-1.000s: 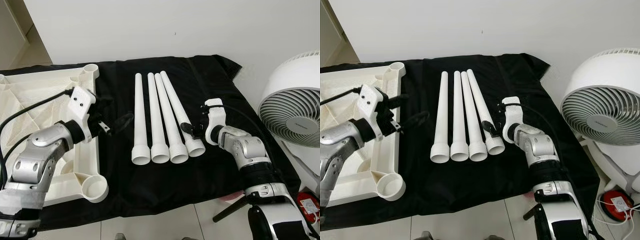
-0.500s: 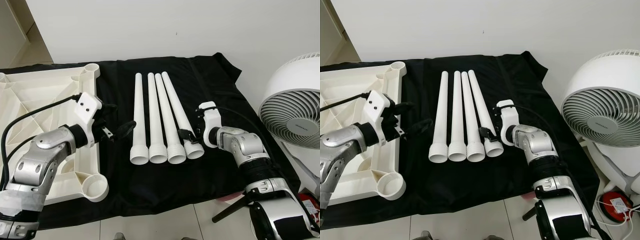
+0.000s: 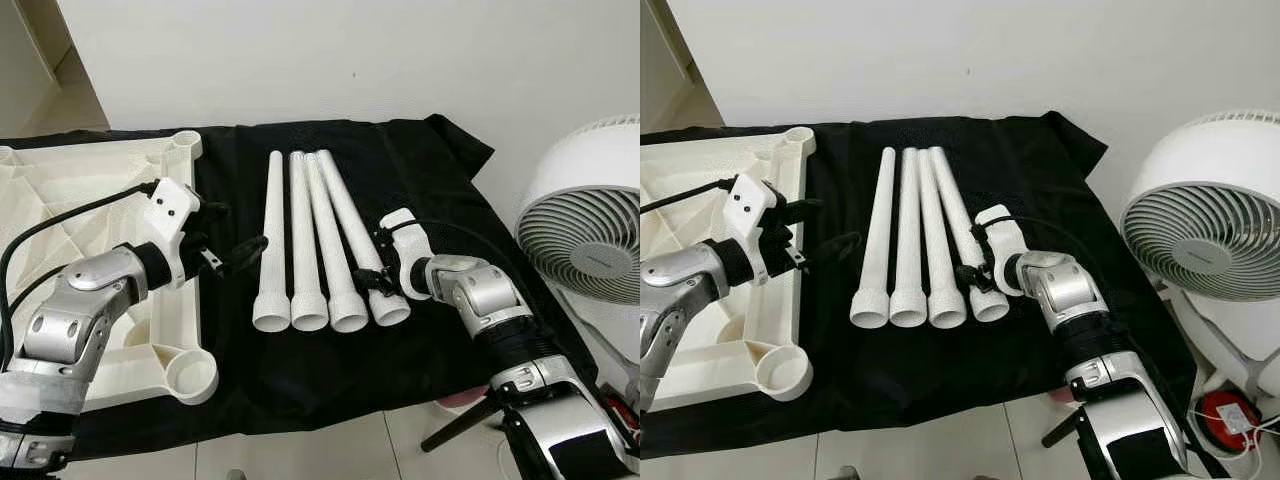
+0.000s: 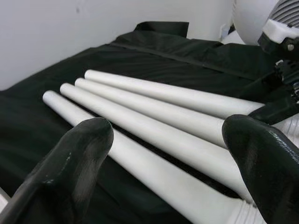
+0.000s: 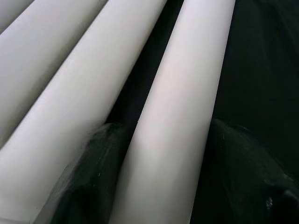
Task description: Building children table
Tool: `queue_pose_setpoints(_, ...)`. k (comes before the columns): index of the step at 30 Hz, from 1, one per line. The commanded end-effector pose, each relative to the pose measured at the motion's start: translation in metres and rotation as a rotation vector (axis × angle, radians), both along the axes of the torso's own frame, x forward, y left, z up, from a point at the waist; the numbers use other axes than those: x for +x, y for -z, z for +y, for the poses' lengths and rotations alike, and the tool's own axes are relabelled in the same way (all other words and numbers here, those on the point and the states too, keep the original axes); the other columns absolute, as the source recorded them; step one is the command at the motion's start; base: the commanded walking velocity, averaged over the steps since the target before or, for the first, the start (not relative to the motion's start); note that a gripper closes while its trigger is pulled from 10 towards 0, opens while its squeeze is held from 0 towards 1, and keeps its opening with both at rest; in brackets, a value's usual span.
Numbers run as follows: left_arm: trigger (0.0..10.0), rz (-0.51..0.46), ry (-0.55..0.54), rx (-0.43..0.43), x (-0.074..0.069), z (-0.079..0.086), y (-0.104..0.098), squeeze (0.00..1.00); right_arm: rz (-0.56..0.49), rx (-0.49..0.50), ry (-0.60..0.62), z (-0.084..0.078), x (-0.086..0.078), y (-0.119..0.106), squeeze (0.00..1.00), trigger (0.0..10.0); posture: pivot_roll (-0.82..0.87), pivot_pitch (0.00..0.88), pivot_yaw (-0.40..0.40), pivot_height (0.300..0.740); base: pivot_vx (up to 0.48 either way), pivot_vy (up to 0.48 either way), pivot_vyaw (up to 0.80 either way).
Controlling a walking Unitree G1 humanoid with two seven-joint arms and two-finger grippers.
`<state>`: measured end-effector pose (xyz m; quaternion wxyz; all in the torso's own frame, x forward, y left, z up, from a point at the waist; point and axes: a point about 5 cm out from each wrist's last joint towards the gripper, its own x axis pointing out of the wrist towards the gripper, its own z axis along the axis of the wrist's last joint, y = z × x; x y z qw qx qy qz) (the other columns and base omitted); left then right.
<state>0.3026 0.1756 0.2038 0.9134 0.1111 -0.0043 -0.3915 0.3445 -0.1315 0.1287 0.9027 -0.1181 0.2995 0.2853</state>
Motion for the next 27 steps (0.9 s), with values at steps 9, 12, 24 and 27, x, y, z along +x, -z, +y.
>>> queue_pose_setpoints(9, 10.0, -0.006, 0.074, 0.029, 0.0007, 0.0044, -0.0043, 0.00, 0.165, -0.092, 0.115, -0.0190, -0.0161, 0.0462, 0.00, 10.0, -0.07, 0.017, 0.006, 0.740, 0.000, 0.000, 0.00)
queue_pose_setpoints(12, 10.0, -0.009, 0.072, 0.031, 0.0015, 0.0047, -0.0046, 0.00, 0.174, -0.055, 0.138, -0.0195, -0.0165, 0.0463, 1.00, 10.0, -0.07, 0.016, 0.005, 0.740, 0.000, 0.000, 0.00)
queue_pose_setpoints(24, 10.0, -0.018, 0.076, 0.037, 0.0044, 0.0049, -0.0060, 0.00, 0.213, -0.005, 0.139, -0.0167, -0.0172, 0.0434, 0.00, 10.0, -0.07, 0.020, 0.010, 0.740, 0.000, 0.000, 0.00)
queue_pose_setpoints(27, 10.0, -0.023, 0.075, 0.040, 0.0053, 0.0051, -0.0070, 0.00, 0.261, 0.076, 0.147, -0.0109, -0.0193, 0.0440, 0.00, 2.7, -0.07, 0.022, 0.010, 0.740, 0.000, 0.000, 0.00)
